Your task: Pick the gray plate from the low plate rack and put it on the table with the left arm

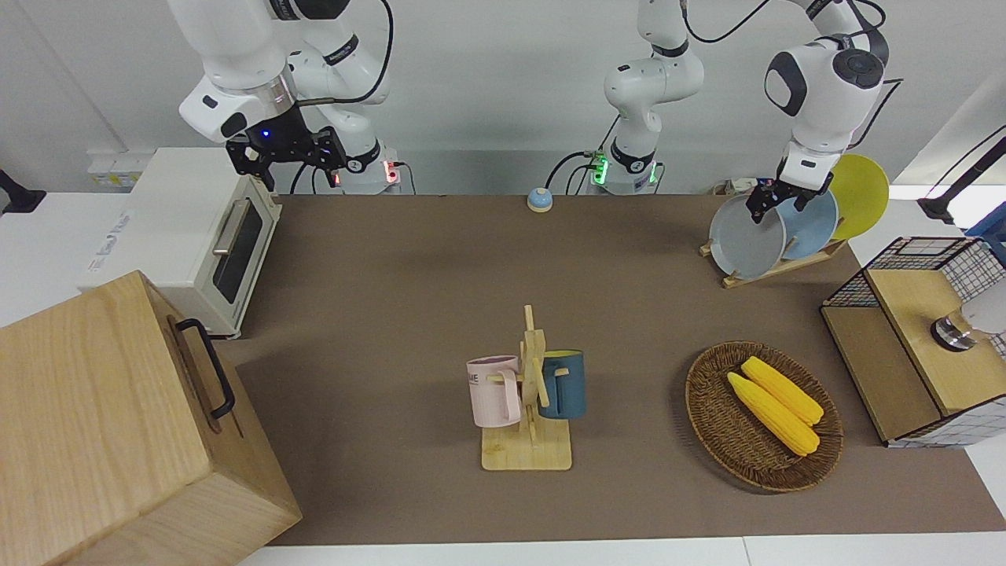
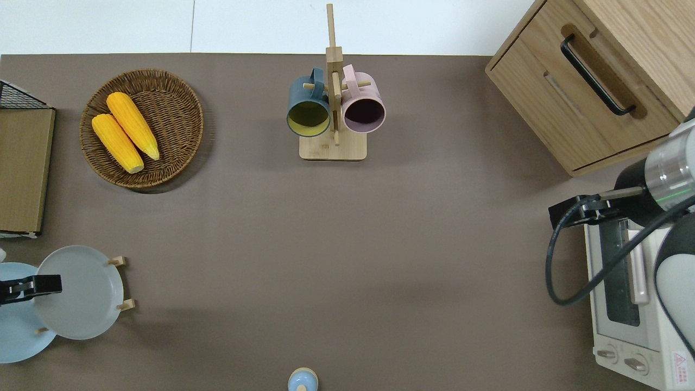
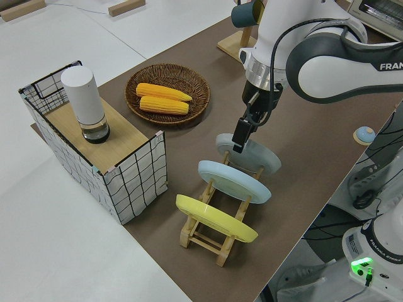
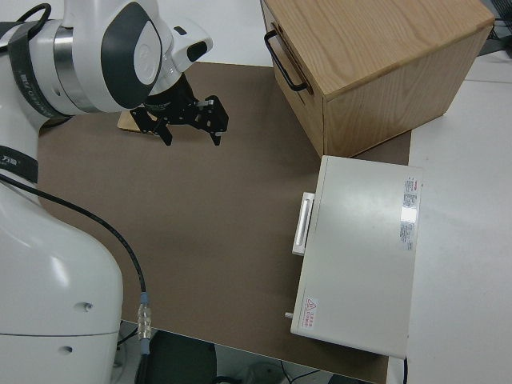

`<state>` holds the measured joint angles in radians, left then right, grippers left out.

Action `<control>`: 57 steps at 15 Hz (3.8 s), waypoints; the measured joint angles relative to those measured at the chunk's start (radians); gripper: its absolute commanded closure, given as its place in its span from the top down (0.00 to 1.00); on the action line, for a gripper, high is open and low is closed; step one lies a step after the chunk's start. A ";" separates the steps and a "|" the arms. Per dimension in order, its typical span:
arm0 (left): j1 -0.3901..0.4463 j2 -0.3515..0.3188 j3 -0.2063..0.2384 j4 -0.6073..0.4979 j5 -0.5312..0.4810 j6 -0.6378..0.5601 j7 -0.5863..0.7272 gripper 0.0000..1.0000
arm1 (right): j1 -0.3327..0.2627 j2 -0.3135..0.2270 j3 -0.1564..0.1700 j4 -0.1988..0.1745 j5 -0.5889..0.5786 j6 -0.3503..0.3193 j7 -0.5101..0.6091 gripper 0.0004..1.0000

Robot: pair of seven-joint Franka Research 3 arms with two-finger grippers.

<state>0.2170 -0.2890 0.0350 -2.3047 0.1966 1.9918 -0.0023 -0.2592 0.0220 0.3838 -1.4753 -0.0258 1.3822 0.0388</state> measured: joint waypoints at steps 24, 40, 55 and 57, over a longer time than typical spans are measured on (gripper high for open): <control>0.009 0.022 -0.037 0.226 -0.008 -0.284 0.010 0.07 | 0.000 0.000 0.000 0.000 0.000 0.000 0.000 0.98; -0.251 0.029 -0.046 0.172 -0.415 -0.233 0.050 0.08 | 0.000 0.000 0.000 0.000 0.000 0.000 0.000 0.98; -0.204 0.082 0.016 -0.146 -0.670 0.089 0.434 0.13 | 0.000 0.000 0.000 0.000 0.000 0.000 0.000 0.98; -0.204 0.094 0.017 -0.152 -0.674 0.095 0.441 0.35 | 0.000 0.000 0.000 0.000 0.000 0.000 0.000 0.98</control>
<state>0.0134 -0.1947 0.0517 -2.4568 -0.4769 2.0873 0.4390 -0.2592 0.0220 0.3838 -1.4753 -0.0258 1.3822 0.0388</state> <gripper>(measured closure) 0.855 0.013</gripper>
